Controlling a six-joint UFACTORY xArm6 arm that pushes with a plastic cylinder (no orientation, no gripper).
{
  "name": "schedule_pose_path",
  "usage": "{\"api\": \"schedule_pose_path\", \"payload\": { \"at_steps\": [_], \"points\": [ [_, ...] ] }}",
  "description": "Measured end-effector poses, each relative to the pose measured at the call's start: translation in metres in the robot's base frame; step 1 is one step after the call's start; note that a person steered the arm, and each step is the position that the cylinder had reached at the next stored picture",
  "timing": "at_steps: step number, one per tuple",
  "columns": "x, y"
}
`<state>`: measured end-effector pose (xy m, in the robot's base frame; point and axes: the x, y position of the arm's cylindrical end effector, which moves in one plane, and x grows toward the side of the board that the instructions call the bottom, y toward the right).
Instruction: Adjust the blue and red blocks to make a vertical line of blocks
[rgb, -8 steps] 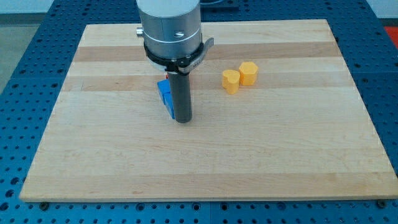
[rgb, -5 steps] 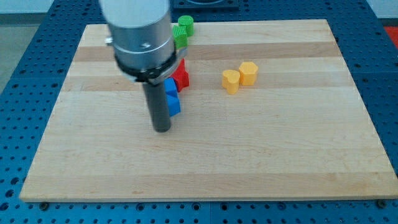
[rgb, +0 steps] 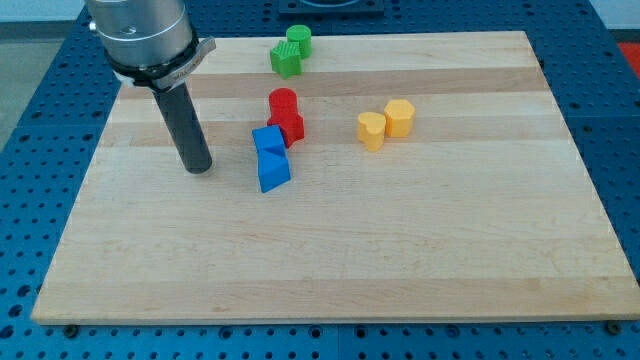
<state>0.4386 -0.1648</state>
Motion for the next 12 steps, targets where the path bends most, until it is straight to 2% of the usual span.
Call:
{"api": "schedule_pose_path", "payload": {
  "at_steps": [3,6,8,9,10,11,12],
  "points": [
    [-0.043,0.030],
    [-0.042,0.064],
    [-0.054,0.052],
    [-0.082,0.015],
    [-0.117,0.005],
    [-0.142,0.016],
    [-0.146,0.049]
  ]
}}
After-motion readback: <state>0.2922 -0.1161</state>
